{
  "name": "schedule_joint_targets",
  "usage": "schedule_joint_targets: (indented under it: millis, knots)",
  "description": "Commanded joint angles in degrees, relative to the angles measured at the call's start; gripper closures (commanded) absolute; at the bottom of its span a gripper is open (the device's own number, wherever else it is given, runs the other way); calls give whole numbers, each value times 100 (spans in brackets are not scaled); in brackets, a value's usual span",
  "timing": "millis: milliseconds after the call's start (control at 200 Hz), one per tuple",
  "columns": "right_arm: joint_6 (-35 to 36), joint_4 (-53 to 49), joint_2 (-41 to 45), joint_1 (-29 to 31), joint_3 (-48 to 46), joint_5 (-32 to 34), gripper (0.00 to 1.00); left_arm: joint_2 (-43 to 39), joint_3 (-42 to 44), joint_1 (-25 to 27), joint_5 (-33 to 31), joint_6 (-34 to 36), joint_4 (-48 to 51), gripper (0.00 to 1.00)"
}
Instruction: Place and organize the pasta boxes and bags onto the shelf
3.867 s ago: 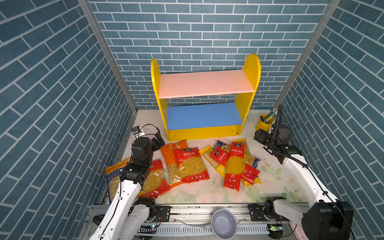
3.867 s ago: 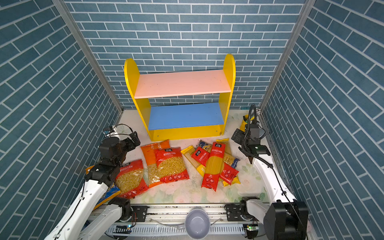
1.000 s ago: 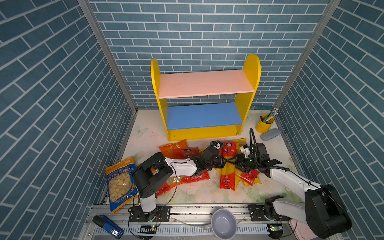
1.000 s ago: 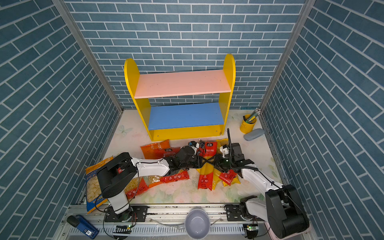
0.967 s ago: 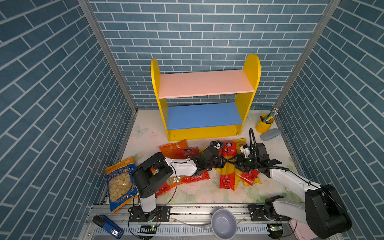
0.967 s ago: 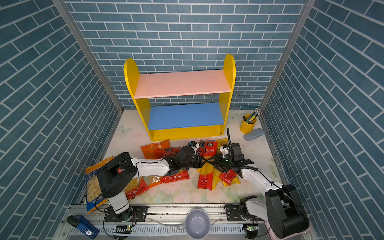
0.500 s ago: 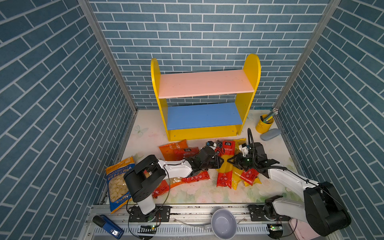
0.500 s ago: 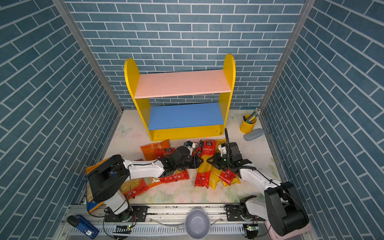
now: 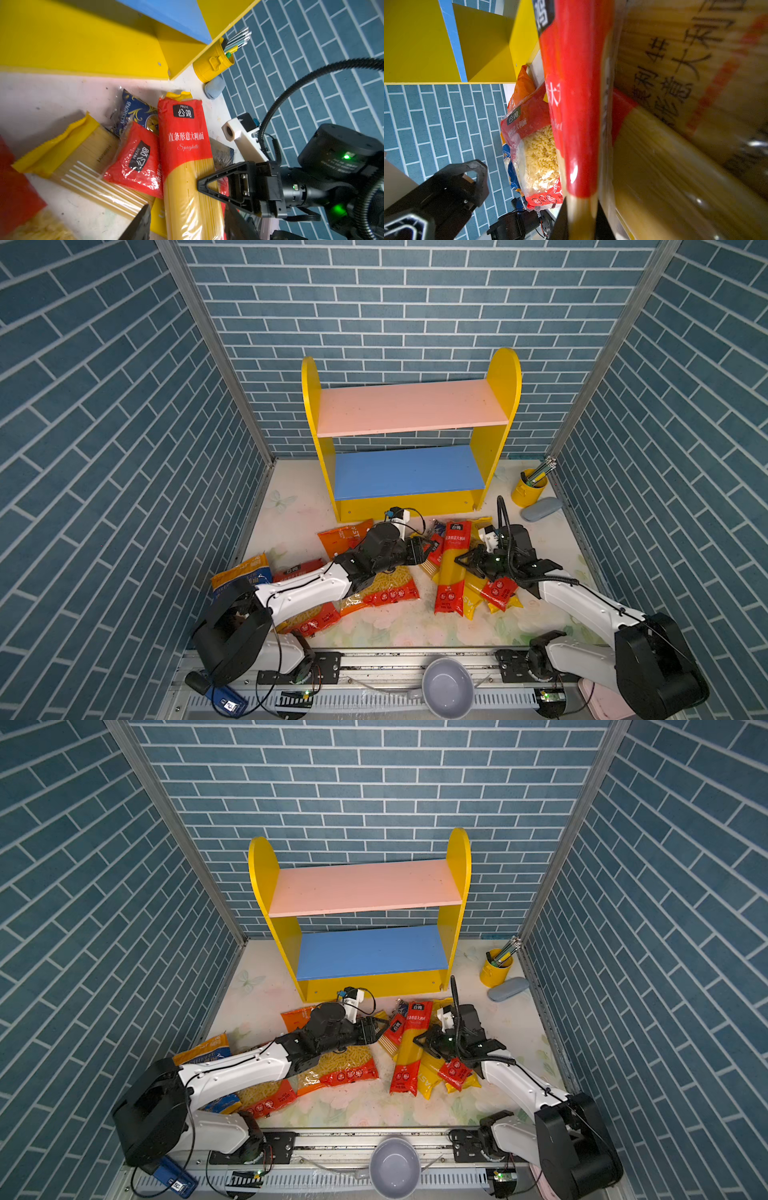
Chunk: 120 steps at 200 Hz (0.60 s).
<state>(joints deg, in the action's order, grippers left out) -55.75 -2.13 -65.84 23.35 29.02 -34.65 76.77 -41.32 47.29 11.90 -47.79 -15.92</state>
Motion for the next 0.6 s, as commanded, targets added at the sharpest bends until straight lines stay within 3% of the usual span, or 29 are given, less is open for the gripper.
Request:
schedule_joint_targets:
  millis: [0, 345, 450, 595]
  knots:
    - [-167, 231, 299, 96, 547, -138, 100, -348, 72, -98, 41, 92, 307, 37]
    - [-164, 160, 249, 613, 1353, -69, 100, -1021, 115, -448, 160, 32, 589, 18]
    - [-173, 174, 163, 852, 1765, -59, 100, -1185, 115, -695, 467, -177, 500, 15]
    - [-139, 320, -59, 1257, 2528, -150, 100, -1555, 216, -1118, 839, -418, 370, 1]
